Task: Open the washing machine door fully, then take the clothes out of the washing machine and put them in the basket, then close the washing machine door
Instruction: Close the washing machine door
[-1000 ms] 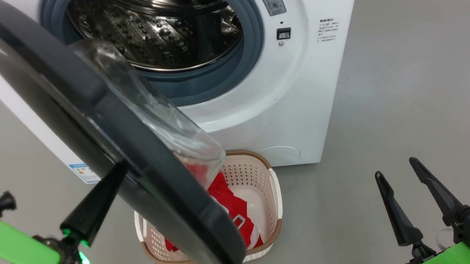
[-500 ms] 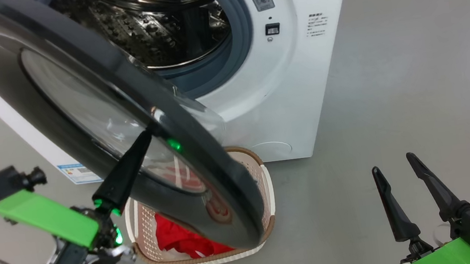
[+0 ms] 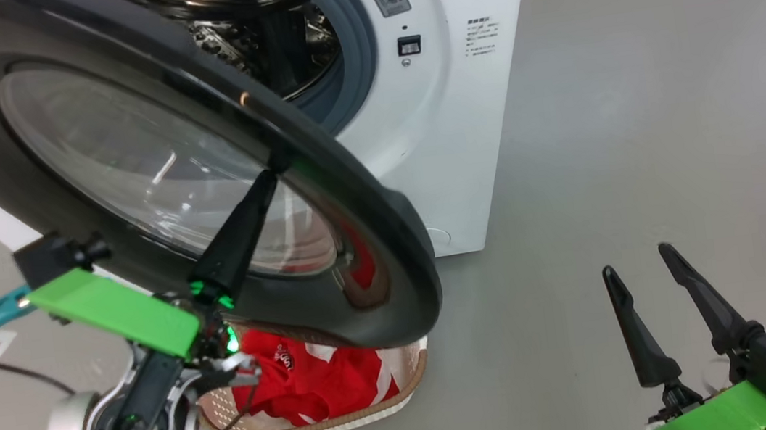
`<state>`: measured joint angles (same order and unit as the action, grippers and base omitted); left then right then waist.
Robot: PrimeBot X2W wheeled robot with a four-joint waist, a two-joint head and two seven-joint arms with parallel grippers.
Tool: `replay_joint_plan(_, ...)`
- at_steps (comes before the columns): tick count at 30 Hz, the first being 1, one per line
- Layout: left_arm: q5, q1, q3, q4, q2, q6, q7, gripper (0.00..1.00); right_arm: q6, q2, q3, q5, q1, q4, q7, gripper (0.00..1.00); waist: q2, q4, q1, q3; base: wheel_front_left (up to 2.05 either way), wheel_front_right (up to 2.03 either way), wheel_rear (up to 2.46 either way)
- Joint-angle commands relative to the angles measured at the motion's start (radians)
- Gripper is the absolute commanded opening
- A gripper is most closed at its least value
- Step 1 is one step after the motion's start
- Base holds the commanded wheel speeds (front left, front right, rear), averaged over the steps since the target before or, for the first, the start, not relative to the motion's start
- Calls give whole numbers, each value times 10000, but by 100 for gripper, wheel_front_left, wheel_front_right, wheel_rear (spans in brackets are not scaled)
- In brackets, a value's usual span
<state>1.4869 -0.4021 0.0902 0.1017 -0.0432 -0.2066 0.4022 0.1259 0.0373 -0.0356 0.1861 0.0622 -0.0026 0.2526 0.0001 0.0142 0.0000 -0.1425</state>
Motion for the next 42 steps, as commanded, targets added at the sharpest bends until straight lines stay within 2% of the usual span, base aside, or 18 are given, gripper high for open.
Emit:
replay_joint_plan(1, 194, -509, -165, 118, -71, 148, -144, 0, 48, 129, -224, 73, -424, -253, 91, 100, -1, -82, 0, -65, 0, 0, 0)
replay_joint_plan(17, 157, -1860, 200, -1514, -70, 843, -1194, 0, 48, 129, -251, -134, -599, -290, 91, 100, -1, -708, 0, -521, 0, 0, 0)
replay_joint_plan(33, 171, -2958, 75, -2908, -100, 1503, -1566, 0, 48, 129, -282, -300, -610, -343, 91, 100, -1, -1497, 0, -734, 0, 0, 0)
replay_joint_plan(42, 172, -3194, 44, -3182, -103, 1713, -1595, 0, 48, 129, -237, -283, -611, -394, 91, 100, -1, -1615, 0, -877, 0, 0, 0)
